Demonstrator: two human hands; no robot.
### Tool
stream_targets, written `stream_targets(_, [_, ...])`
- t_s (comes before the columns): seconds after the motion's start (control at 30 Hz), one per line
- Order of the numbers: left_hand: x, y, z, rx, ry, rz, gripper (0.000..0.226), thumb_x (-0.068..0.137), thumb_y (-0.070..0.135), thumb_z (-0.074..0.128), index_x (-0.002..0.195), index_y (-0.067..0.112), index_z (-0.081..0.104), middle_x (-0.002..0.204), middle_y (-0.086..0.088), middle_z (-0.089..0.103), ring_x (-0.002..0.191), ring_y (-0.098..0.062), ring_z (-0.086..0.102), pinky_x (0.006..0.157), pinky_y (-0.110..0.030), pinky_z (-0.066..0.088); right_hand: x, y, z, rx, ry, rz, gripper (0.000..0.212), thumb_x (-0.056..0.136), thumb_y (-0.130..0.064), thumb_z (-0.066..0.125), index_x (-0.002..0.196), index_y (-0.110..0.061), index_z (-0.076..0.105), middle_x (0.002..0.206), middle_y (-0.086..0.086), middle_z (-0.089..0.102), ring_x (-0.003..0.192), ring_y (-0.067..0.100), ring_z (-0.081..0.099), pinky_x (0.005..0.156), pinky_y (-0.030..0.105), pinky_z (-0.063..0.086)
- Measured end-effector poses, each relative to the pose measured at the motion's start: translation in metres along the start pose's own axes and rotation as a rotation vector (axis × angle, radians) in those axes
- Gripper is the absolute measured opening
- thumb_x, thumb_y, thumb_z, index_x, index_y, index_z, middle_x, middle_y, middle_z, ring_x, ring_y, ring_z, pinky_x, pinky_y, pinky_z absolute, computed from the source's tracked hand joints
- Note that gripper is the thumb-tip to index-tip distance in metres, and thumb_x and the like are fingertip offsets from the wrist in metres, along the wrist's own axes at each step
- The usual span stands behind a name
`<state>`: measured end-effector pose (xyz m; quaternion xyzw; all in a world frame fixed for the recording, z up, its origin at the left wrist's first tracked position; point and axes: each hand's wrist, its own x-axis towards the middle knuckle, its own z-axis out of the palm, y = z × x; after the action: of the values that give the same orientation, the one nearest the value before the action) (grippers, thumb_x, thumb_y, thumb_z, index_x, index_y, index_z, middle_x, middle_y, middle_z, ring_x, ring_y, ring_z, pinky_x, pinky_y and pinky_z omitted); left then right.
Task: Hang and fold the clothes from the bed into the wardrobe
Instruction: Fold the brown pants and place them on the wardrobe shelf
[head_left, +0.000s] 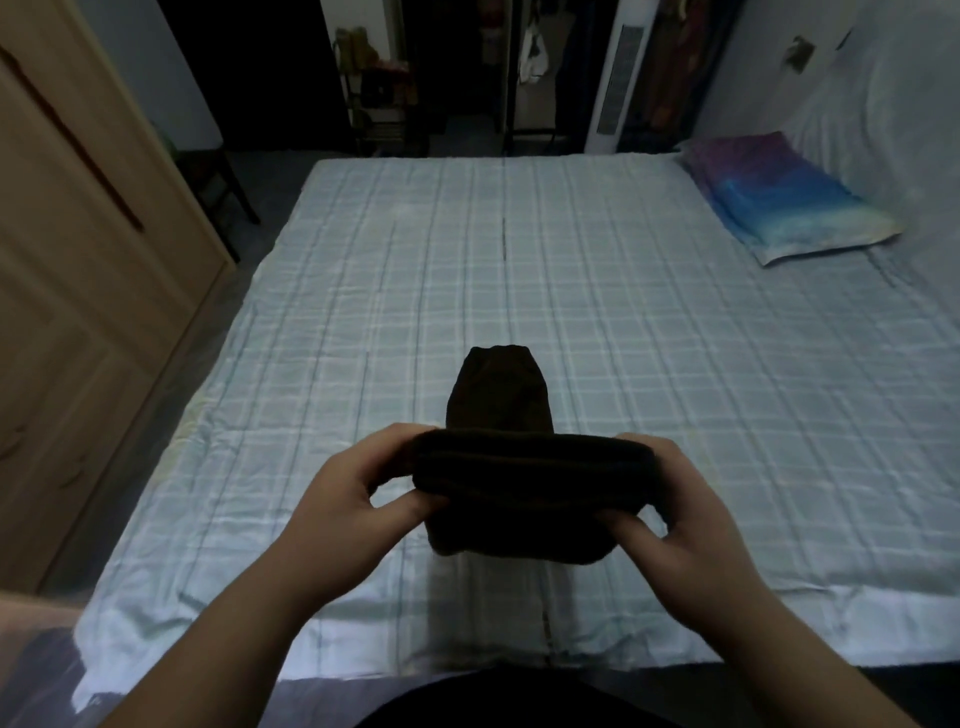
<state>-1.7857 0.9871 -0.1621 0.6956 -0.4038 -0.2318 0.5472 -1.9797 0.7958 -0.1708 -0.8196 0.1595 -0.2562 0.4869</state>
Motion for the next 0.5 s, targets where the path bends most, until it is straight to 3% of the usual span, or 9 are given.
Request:
stream_targets(0.1, [0.042, -0.024, 0.009, -0.092, 0.038, -0.124, 0.037, 0.08, 0.012, 0.073, 0.108, 0.038, 0.068, 0.107, 0.005, 0.072, 0.106, -0.015, 0.068, 0.089, -0.022, 0.053, 0.037, 0.039, 0.0, 0.066, -0.021, 0.15, 0.063, 0.087, -0.003, 0.071, 0.118, -0.053, 0.052, 0.116, -0.024, 0.061, 0.109, 0.003, 0.063, 0.09, 0.017, 0.05])
stream_targets(0.2, [0.096, -0.055, 0.018, -0.136, 0.082, -0.25, 0.04, 0.087, -0.006, 0.068, 0.112, 0.025, 0.067, 0.107, 0.006, 0.073, 0.104, -0.01, 0.068, 0.085, -0.018, 0.052, 0.085, 0.082, 0.005, 0.113, -0.055, 0.278, 0.054, 0.089, -0.008, 0.068, 0.119, -0.05, 0.052, 0.117, -0.025, 0.062, 0.11, 0.001, 0.063, 0.09, 0.023, 0.053])
stream_targets(0.37, [0.199, -0.132, 0.033, -0.161, 0.181, -0.417, 0.031, 0.092, 0.004, 0.064, 0.118, 0.022, 0.065, 0.109, 0.009, 0.073, 0.104, -0.005, 0.067, 0.084, -0.016, 0.053, 0.178, 0.179, 0.026, 0.168, -0.077, 0.455, 0.041, 0.093, -0.019, 0.065, 0.123, -0.044, 0.051, 0.113, -0.024, 0.066, 0.107, -0.003, 0.063, 0.092, 0.024, 0.052])
stream_targets(0.5, [0.276, -0.215, 0.045, -0.149, 0.228, -0.516, 0.026, 0.095, 0.019, 0.064, 0.119, 0.027, 0.064, 0.11, 0.006, 0.072, 0.104, -0.006, 0.067, 0.086, -0.023, 0.055, 0.25, 0.27, 0.058, 0.14, -0.051, 0.56, 0.034, 0.094, -0.028, 0.064, 0.125, -0.038, 0.054, 0.113, -0.021, 0.066, 0.103, -0.009, 0.061, 0.093, 0.022, 0.051])
